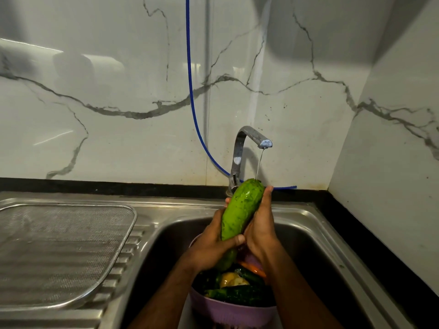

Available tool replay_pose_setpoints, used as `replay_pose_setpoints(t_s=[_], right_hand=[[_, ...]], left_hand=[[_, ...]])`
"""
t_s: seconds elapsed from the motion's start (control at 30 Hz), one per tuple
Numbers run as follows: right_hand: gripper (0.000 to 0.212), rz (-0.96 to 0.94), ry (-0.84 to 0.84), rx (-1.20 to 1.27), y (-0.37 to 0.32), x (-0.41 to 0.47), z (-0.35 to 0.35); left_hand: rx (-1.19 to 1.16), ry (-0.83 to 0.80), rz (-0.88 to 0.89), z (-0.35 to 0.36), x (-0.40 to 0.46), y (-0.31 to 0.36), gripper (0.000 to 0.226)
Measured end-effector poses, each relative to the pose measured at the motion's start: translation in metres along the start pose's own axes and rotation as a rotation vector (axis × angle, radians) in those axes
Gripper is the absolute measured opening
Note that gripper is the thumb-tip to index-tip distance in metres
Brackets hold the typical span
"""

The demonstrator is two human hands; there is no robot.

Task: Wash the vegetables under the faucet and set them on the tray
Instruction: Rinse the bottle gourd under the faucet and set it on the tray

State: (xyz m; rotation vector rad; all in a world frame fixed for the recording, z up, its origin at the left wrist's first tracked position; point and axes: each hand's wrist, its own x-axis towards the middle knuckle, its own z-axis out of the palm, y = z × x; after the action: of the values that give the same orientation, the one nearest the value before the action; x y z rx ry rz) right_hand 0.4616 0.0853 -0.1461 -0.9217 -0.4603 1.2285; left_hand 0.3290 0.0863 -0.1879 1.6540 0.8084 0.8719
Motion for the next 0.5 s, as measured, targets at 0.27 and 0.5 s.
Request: replay_pose_setpoints(t_s=[0.27, 0.5], right_hand=[[0.056, -0.064, -0.031, -0.482, 0.015, 0.003, 0.001], [0.038, -0.159, 0.226, -0.748, 0.02, 0.011, -0.015]], left_hand=[[-0.396, 0.183, -0.054, 0.019, 0.005, 0.024, 0.046], [-0.831, 0.299, -0.088, 0.025, 0.009, 0.03, 0.039]])
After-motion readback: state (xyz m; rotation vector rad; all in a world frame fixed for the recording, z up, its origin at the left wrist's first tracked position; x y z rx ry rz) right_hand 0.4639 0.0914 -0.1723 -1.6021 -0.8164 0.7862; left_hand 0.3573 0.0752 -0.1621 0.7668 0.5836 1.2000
